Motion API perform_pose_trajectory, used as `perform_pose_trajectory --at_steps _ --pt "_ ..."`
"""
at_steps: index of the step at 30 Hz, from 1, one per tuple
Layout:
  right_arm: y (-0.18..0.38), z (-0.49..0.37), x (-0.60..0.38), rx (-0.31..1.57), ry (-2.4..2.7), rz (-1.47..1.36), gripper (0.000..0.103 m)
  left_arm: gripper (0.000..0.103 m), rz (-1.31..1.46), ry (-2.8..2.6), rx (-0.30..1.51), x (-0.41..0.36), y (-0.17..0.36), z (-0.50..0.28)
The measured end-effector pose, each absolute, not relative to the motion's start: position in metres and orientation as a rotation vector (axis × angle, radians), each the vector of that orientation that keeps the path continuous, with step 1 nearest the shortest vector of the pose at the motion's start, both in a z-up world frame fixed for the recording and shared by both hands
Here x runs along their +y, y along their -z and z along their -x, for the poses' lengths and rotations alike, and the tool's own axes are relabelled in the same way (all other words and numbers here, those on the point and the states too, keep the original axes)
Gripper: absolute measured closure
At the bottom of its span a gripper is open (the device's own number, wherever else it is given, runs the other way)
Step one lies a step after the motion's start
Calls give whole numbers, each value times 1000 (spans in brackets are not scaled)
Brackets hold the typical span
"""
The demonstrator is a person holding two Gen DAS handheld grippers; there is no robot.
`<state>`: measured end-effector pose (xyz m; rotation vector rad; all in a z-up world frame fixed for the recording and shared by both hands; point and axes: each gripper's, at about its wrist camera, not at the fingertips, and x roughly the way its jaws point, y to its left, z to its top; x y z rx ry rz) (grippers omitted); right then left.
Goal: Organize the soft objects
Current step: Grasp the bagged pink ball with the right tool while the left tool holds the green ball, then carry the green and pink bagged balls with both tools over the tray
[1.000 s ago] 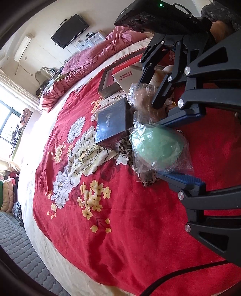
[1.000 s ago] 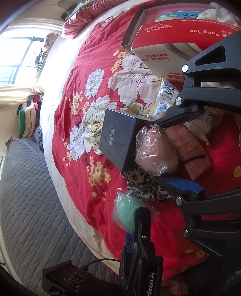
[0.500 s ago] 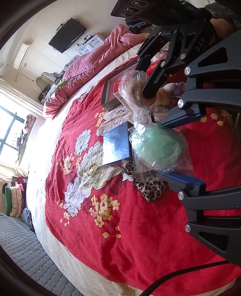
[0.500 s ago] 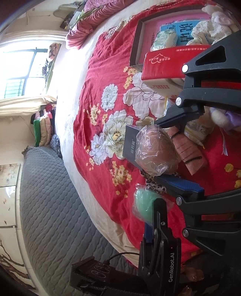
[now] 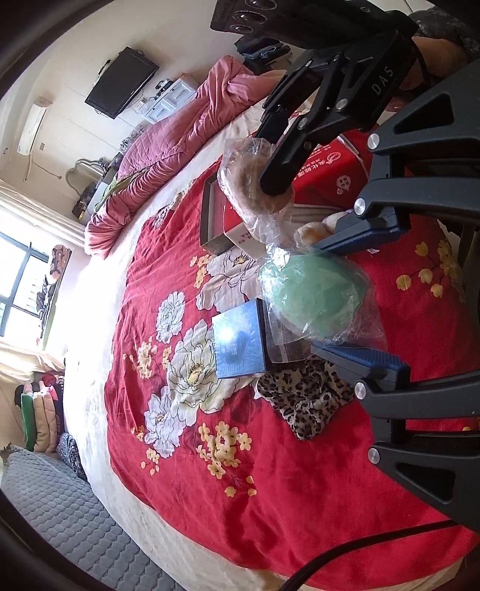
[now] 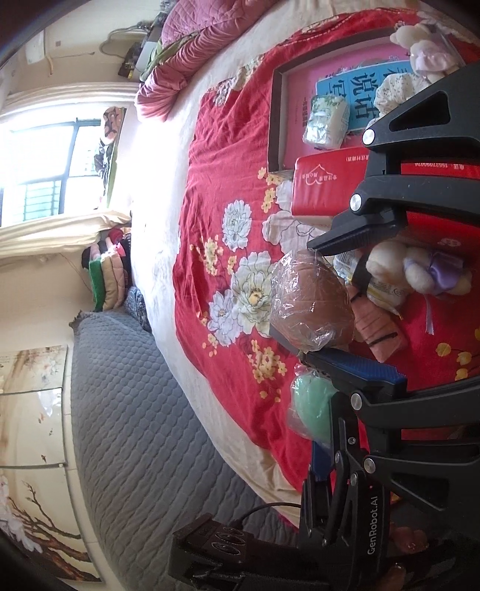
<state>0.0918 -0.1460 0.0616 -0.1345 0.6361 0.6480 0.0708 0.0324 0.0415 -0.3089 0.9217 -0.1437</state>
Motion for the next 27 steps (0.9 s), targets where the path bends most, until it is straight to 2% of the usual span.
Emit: perform_pose_trajectory --at_steps 27 --pt "-96 -89 -237 550 -495 27 50 57 187 228 879 -48 -88 -83"
